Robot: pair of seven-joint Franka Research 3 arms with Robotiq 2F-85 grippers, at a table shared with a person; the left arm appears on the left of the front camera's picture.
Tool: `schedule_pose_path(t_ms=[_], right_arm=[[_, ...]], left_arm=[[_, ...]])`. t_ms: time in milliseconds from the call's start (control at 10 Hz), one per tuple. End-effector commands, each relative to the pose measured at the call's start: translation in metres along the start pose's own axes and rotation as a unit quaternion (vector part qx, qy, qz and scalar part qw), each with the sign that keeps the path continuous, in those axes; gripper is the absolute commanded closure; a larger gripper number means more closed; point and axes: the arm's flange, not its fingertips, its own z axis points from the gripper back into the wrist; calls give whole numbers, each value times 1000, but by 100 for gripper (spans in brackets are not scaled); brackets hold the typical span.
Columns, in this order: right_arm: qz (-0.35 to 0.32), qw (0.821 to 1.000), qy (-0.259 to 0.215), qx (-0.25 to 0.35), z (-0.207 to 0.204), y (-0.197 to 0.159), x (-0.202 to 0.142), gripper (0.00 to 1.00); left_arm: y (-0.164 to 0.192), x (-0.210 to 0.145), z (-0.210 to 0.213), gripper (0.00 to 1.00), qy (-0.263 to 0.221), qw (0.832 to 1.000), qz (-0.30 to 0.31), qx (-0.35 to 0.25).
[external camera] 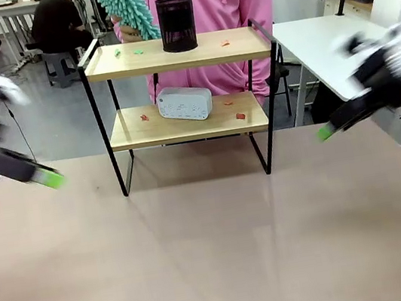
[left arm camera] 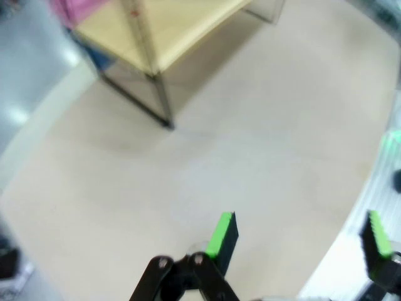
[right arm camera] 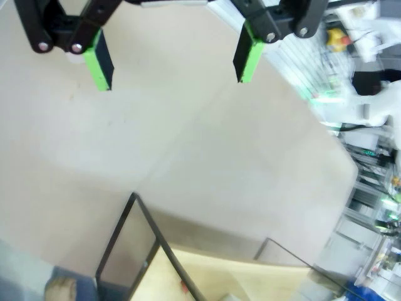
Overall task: Clean the shelf.
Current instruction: Pick up the Duster from the human.
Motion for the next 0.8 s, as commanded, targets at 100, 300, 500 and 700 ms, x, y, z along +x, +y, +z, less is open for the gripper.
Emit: schedule_pose_path(t_ms=[100, 300, 500, 700], right_arm=[[-279, 933, -153, 170, 105, -138, -82, 0], [-399, 874, -209, 182, 75, -198, -128, 0], [-206, 965, -104, 122, 123, -128, -122, 0], [-206, 965, -104, 122, 123, -128, -122, 0]], left_arm=[[87, -110, 86, 0, -228, 948, 222, 4], [141, -162, 76, 0, -323, 871, 366, -61], [104, -180, 108, 0, -212, 936, 280, -8], [104, -180, 108, 0, -212, 936, 280, -8]])
